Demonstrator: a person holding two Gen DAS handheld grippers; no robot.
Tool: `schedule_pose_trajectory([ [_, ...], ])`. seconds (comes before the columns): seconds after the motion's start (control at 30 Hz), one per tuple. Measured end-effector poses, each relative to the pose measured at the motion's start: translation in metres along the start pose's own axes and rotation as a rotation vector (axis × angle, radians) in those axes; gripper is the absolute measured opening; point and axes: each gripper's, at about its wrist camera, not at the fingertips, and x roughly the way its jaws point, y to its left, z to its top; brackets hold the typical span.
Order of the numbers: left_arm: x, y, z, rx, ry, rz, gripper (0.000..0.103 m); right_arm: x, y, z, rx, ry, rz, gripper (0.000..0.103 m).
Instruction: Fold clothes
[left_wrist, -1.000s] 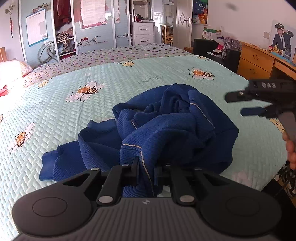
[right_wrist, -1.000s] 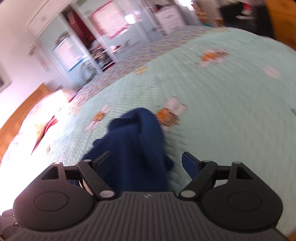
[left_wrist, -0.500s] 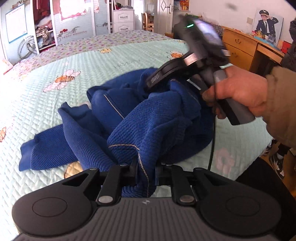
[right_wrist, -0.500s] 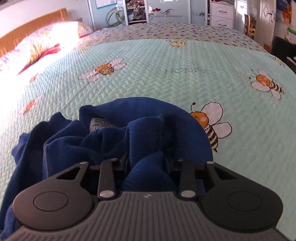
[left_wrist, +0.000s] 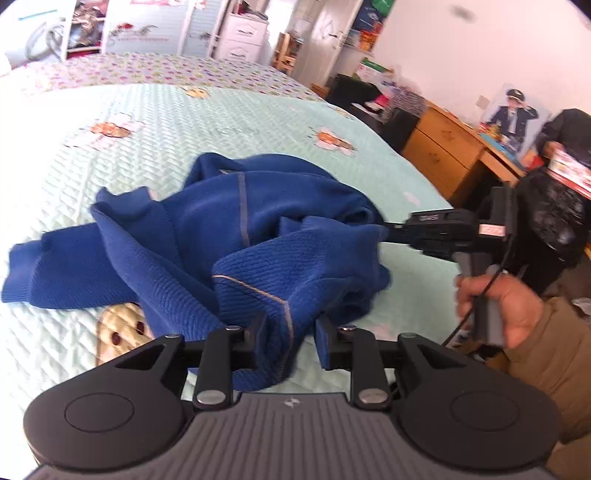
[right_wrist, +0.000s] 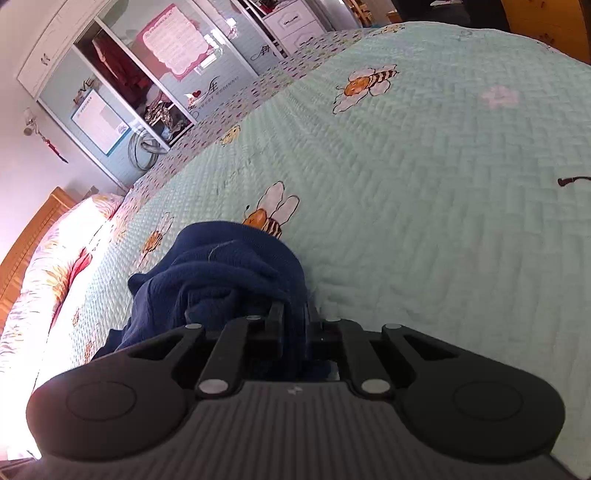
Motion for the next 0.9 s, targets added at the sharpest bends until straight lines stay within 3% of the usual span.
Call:
schedule_pose_trajectory([
  [0.13,-0.013,-0.003,0.010,0.016,-0.017,-0.004,0.034,-0.008,0.005,0.001,0.020,-0.022,0.020,0.025],
  [0.23,-0.025,0.000,0.016,-0.016,-0.048,0.004,0.044,-0.021,0.019,0.007,-0.026,-0.048,0.085,0.034],
  [0.27,-0.025,0.001,0.019,-0.026,-0.055,0.015,0.048,-0.025,0.024,0.009,-0.041,-0.057,0.107,0.041],
  [0.3,-0.022,0.001,0.025,-0.028,-0.061,0.034,0.049,-0.028,0.029,0.009,-0.057,-0.061,0.127,0.055],
  [0.37,-0.011,-0.001,0.038,-0.017,-0.069,0.097,0.050,-0.025,0.042,-0.001,-0.098,-0.018,0.153,0.072],
  [0.43,0.005,-0.002,0.050,0.007,-0.083,0.123,0.054,-0.022,0.055,-0.011,-0.139,0.025,0.178,0.073],
  [0.5,0.031,0.000,0.061,0.007,-0.061,0.163,0.066,-0.015,0.061,-0.026,-0.160,0.082,0.185,0.073],
  [0.63,0.079,0.007,0.075,0.001,0.018,0.220,0.067,0.002,0.053,-0.064,-0.171,0.216,0.138,0.074],
  [0.73,0.098,0.002,0.079,0.015,0.049,0.199,0.067,-0.005,0.049,-0.078,-0.217,0.193,0.137,0.074],
  [0.9,0.136,-0.007,0.087,0.082,0.090,0.266,0.065,-0.002,0.050,-0.074,-0.215,0.213,0.137,0.079],
])
